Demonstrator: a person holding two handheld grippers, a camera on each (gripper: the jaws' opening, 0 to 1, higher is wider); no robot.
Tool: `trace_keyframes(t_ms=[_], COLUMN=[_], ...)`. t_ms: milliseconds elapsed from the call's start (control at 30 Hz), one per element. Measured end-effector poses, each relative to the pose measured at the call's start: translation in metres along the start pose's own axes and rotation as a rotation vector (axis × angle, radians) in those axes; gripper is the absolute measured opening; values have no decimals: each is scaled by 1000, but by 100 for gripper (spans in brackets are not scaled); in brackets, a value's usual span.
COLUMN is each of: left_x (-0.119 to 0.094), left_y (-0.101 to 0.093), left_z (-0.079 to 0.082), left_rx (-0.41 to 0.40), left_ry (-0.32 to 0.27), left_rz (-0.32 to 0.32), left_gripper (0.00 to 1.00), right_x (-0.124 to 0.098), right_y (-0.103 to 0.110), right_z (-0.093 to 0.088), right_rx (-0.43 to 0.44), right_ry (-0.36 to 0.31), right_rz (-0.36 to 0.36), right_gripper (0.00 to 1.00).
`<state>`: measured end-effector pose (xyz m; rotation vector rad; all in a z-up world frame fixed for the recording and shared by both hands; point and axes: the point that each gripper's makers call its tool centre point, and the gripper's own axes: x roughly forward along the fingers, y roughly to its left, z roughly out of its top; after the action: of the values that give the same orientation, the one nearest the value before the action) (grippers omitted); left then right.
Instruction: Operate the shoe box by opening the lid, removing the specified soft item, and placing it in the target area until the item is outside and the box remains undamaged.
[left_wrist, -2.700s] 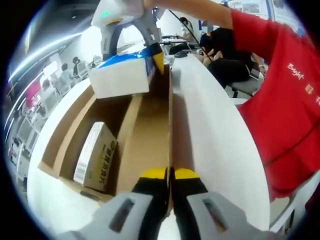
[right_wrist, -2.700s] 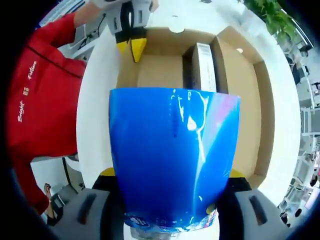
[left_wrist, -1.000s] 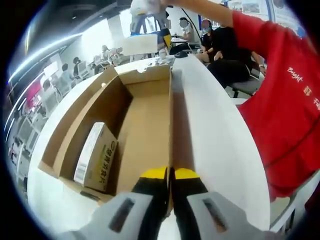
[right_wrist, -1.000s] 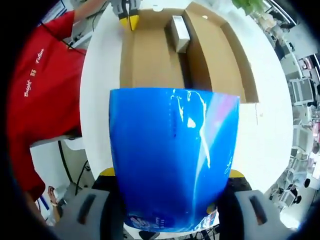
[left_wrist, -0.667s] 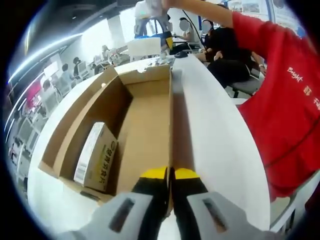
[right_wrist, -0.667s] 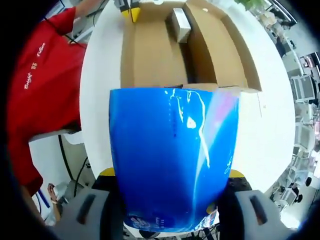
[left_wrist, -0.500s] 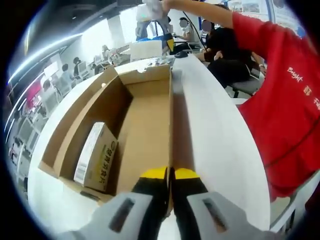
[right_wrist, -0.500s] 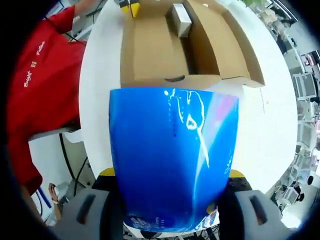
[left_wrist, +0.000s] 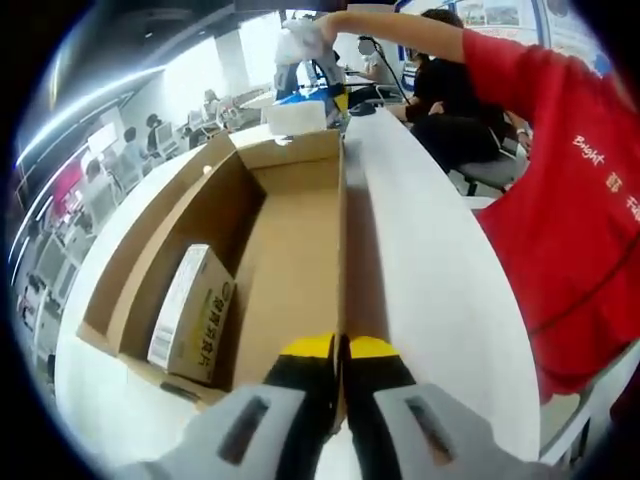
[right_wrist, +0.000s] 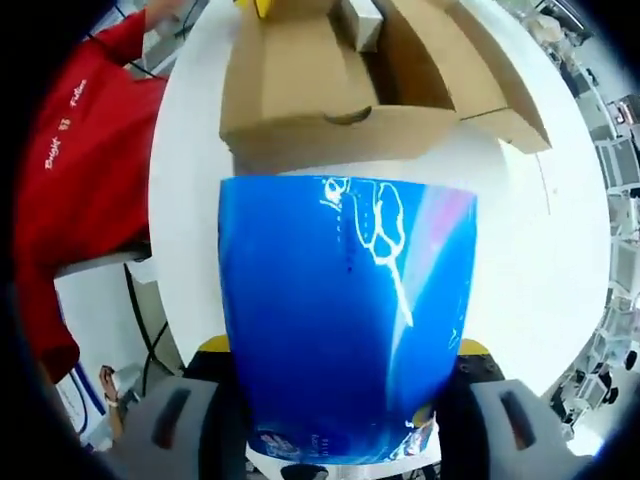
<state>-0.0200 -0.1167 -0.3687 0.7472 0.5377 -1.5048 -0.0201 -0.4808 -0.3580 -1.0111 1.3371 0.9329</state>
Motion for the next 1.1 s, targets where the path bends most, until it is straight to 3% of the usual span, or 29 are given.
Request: trace_keyframes(t_ms=[233, 433, 533, 733, 967, 1100], left_x=[1, 1, 0, 0, -1, -2], left_y=[0, -1, -1, -2, -4, -5], left_z=[0, 1, 1, 1, 0, -1], left_rx=[0, 0, 2, 2, 0, 0], left_ry=[0, 1, -1, 0, 0, 0], left_rz=[0, 0, 2, 2, 1, 0], left_gripper=[2, 2, 2, 2, 2, 2], right_x=[7, 6, 10, 0, -29, -52], right_y=[1, 2, 1, 1, 7, 7], right_z=[-2, -4, -6, -3, 2, 25], right_rx=[-1, -95, -93, -78, -72, -42], right_ry=[-1, 21, 43, 23, -22, -134], right_rz=[19, 9, -1, -39, -63, -84], right_gripper=[76, 78, 81, 81, 78, 70])
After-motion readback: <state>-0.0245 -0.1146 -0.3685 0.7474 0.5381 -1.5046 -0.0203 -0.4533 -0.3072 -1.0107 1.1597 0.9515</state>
